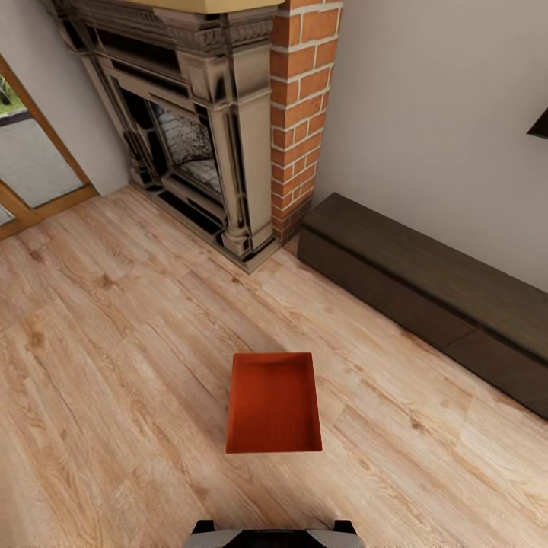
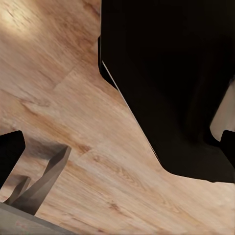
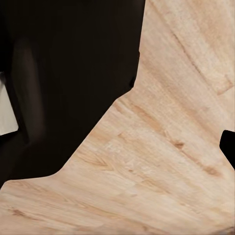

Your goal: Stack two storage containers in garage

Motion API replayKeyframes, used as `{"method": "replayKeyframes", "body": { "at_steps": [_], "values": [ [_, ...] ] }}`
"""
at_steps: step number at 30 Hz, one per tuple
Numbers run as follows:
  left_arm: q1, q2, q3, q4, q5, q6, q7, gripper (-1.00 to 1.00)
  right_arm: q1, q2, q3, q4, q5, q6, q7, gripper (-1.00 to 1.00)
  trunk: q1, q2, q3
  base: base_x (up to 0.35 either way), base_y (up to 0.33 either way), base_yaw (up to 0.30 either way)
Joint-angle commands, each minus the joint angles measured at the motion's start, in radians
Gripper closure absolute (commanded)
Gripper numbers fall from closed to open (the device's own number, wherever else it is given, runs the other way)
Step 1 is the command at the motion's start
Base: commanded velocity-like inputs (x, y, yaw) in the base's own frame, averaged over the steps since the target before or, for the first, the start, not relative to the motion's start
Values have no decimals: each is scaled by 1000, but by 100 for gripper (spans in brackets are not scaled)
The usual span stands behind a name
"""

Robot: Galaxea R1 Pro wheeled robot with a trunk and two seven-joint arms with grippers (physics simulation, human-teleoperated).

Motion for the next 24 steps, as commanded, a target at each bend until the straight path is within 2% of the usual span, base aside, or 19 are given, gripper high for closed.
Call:
{"method": "replayKeyframes", "body": {
  "at_steps": [1,24],
  "values": [
    [-1,0,1,1,6,-4,1,-100,-1,1,8,3,-9,-5,-1,-100,0,-1,-1,0,0,0],
    [-1,0,1,1,6,-4,1,-100,-1,5,10,2,-8,-5,1,-100,0,-1,-2,0,0,0]
  ]
}}
